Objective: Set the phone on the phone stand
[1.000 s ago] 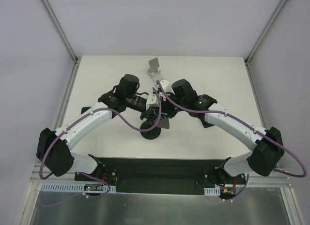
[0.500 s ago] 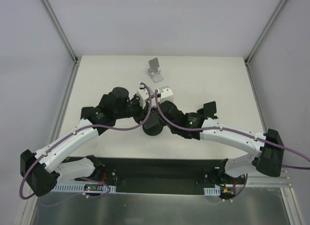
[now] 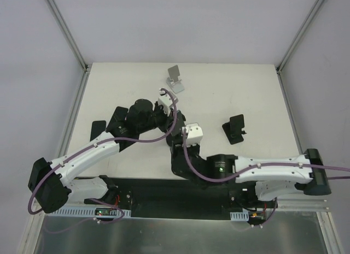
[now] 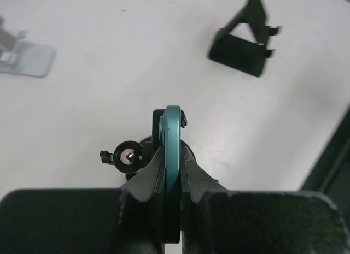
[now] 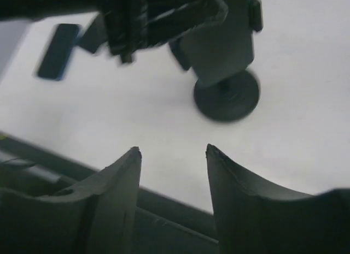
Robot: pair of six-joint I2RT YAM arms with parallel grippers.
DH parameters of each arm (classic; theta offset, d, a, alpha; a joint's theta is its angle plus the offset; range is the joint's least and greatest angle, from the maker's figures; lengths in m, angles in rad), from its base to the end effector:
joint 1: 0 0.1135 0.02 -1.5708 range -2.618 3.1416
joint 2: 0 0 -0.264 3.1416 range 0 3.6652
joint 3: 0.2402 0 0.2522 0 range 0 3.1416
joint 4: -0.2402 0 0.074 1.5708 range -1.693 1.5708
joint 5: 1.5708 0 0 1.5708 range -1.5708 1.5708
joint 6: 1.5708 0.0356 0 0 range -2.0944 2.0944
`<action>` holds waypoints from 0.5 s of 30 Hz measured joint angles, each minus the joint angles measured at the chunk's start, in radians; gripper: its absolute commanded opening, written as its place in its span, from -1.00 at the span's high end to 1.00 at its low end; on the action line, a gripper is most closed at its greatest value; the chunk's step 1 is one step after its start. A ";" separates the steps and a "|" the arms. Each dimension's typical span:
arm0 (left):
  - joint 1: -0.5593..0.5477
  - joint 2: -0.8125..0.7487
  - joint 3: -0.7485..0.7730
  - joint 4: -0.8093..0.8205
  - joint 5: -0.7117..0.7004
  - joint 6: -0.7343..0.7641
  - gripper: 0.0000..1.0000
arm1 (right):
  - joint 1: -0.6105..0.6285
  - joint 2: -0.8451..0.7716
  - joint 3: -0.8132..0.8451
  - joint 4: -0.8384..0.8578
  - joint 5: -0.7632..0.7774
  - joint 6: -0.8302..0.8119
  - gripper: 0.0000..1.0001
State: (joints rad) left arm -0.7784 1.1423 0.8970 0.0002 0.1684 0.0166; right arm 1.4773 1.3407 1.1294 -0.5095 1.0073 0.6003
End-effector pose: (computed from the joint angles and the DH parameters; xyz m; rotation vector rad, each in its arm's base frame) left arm 0.1869 -0.1927 0.3259 0.8346 1.6706 -0.6868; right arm 0.0563 0.2777 0.3164 -0.3735 1.9003 0.2077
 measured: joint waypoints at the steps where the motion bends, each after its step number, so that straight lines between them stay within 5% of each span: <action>1: 0.018 0.016 0.000 0.032 -0.037 -0.003 1.00 | 0.049 -0.041 -0.018 0.045 -0.023 -0.003 -0.35; 3: 0.035 0.028 -0.002 0.048 -0.094 0.007 1.00 | 0.100 -0.144 -0.076 0.113 -0.064 -0.042 -0.60; 6: 0.058 0.020 -0.018 0.036 -0.156 0.029 1.00 | 0.079 -0.307 -0.163 0.161 -0.124 -0.158 -0.68; 15: 0.071 -0.045 -0.016 -0.080 0.007 0.070 1.00 | -0.273 -0.442 -0.317 0.262 -0.606 -0.583 -0.82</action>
State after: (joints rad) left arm -0.7078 1.0969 0.8814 -0.0795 0.1757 0.0868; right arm 1.2041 0.8986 0.8120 -0.2470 0.4015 0.0170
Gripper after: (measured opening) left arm 0.056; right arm 0.881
